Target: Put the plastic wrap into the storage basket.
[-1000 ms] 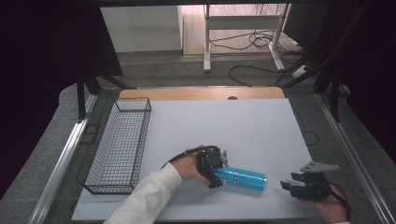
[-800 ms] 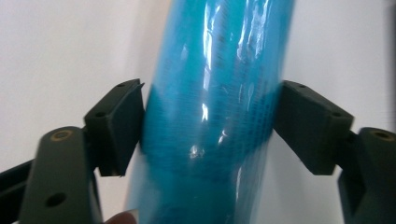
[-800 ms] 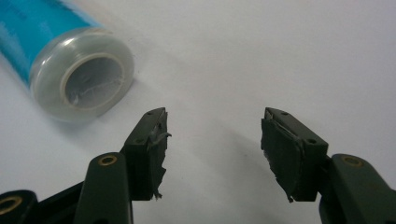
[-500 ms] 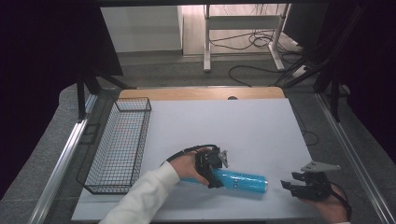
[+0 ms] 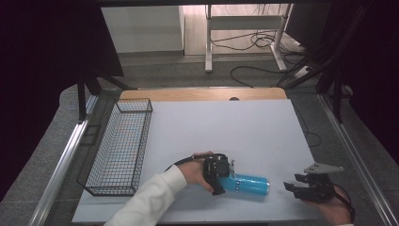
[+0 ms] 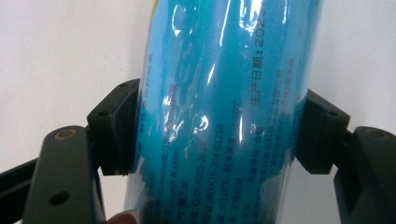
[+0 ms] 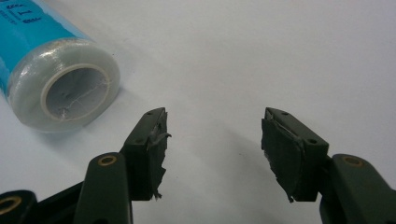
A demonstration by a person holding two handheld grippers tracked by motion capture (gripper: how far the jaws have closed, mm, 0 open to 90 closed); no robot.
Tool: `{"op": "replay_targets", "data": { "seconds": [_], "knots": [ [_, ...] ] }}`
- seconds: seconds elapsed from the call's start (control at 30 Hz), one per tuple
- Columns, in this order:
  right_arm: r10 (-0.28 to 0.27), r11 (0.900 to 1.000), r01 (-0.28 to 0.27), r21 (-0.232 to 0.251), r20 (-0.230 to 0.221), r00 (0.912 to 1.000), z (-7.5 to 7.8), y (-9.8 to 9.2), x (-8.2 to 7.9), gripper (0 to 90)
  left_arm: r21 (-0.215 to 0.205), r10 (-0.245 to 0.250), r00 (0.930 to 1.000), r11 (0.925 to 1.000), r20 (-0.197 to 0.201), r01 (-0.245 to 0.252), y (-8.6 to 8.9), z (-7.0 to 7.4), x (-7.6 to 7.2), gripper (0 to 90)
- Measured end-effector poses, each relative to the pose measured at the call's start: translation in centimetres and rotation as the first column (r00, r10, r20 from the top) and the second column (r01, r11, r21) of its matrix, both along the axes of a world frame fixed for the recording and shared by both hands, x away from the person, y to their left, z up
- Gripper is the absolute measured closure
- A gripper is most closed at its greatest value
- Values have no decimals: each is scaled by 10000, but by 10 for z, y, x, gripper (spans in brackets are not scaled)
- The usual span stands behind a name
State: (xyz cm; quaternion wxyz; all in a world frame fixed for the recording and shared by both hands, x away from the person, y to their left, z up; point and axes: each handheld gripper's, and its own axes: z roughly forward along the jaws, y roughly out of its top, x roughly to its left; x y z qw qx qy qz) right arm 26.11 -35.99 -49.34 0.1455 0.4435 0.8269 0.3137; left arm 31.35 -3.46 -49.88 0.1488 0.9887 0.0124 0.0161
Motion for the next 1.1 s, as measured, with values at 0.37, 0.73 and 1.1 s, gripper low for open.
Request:
{"op": "replay_targets", "data": {
  "seconds": [0.37, 0.73, 1.1],
  "knots": [
    [-125, 9999, 124, 64, 136, 9998, 2, -2, 0, 408, -336, 774, 9959, 9963, -475, -791, 8, 4, 7, 297],
    [-202, 9998, 201, 70, 164, 9997, 2, -2, 0, 409, -893, 2288, 9725, 9686, -435, -2319, 36, 35, 10, 303],
    [-285, 9995, 282, 131, 284, 9992, 3, -2, 1, 409, -1330, 3822, 9234, 9140, -348, -3833, 77, 56, 16, 305]
  ]
}}
